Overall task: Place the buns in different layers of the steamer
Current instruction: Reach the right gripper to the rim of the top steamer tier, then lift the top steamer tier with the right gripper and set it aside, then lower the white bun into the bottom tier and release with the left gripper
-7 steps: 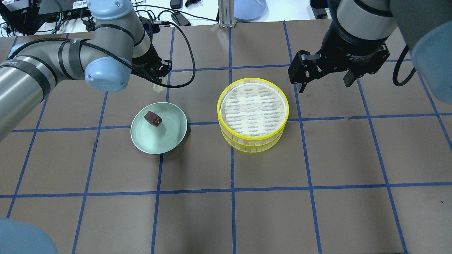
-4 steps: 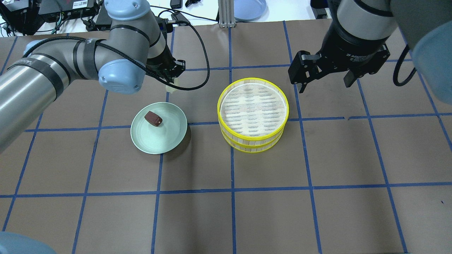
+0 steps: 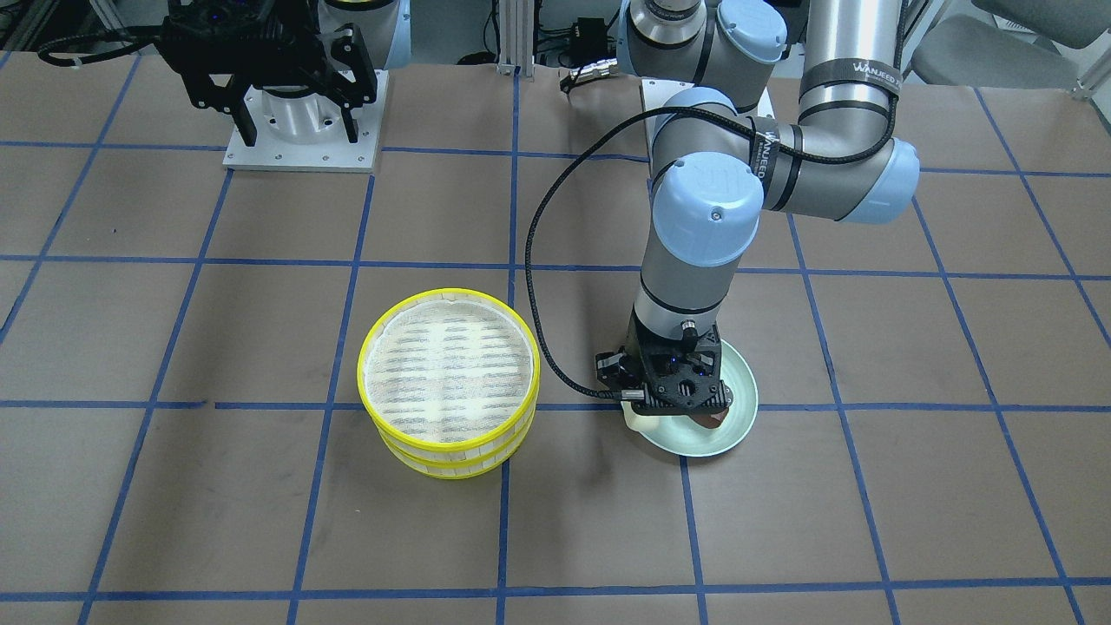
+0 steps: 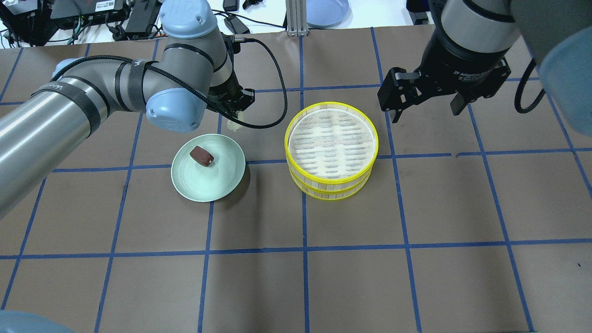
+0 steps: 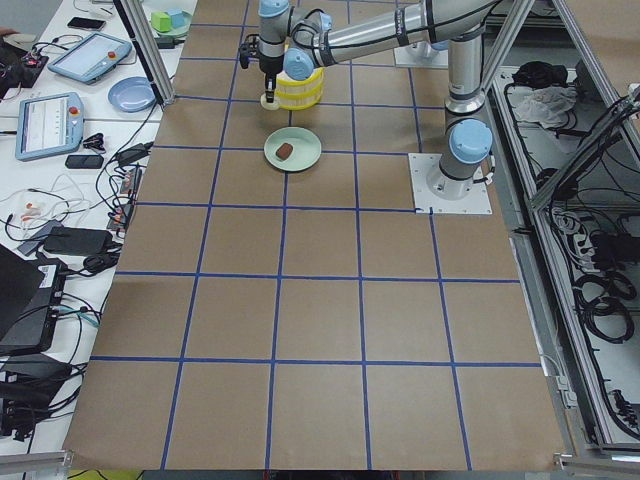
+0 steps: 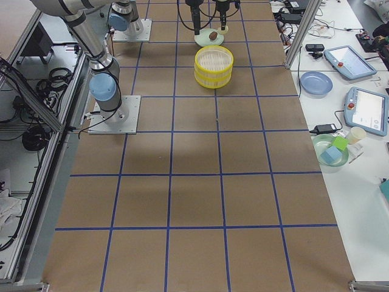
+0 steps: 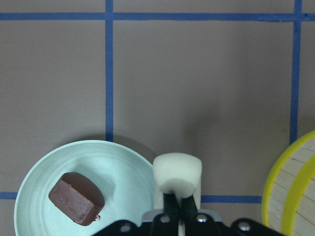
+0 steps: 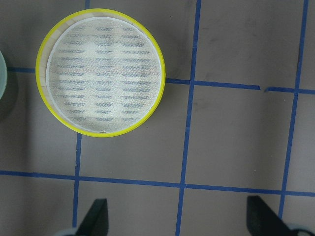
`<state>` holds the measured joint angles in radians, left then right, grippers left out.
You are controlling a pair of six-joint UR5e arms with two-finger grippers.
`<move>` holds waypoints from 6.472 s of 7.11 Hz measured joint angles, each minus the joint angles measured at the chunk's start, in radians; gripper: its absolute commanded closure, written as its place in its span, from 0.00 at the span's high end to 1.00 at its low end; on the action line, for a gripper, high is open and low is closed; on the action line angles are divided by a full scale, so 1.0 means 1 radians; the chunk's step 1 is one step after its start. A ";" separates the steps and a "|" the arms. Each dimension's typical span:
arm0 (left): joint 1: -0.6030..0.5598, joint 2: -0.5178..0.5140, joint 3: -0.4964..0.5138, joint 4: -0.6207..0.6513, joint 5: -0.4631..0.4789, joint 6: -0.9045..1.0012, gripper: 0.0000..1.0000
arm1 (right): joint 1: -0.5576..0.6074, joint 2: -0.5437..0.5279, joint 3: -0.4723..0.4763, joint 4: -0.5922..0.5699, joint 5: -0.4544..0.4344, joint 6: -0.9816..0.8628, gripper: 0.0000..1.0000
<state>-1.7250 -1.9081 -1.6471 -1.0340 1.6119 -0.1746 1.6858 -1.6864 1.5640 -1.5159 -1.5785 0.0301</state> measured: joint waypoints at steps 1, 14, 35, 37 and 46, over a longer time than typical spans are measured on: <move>0.000 0.000 -0.002 0.000 0.000 0.000 0.01 | 0.000 0.025 0.003 -0.011 0.001 0.004 1.00; -0.001 -0.002 -0.016 0.000 -0.001 0.002 0.01 | 0.000 0.468 0.086 -0.428 -0.004 0.034 0.00; -0.270 -0.173 0.027 0.233 -0.179 -0.312 1.00 | -0.535 0.132 0.073 -0.052 -0.038 -0.450 0.00; -0.271 -0.164 0.018 0.234 -0.177 -0.312 1.00 | -0.535 0.132 0.073 -0.052 -0.038 -0.449 0.00; -0.071 -0.005 0.013 -0.021 -0.075 0.018 1.00 | -0.535 0.131 0.073 -0.052 -0.036 -0.448 0.00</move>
<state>-1.7958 -1.9135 -1.6337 -1.0553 1.5373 -0.1571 1.1507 -1.5550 1.6368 -1.5677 -1.6146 -0.4178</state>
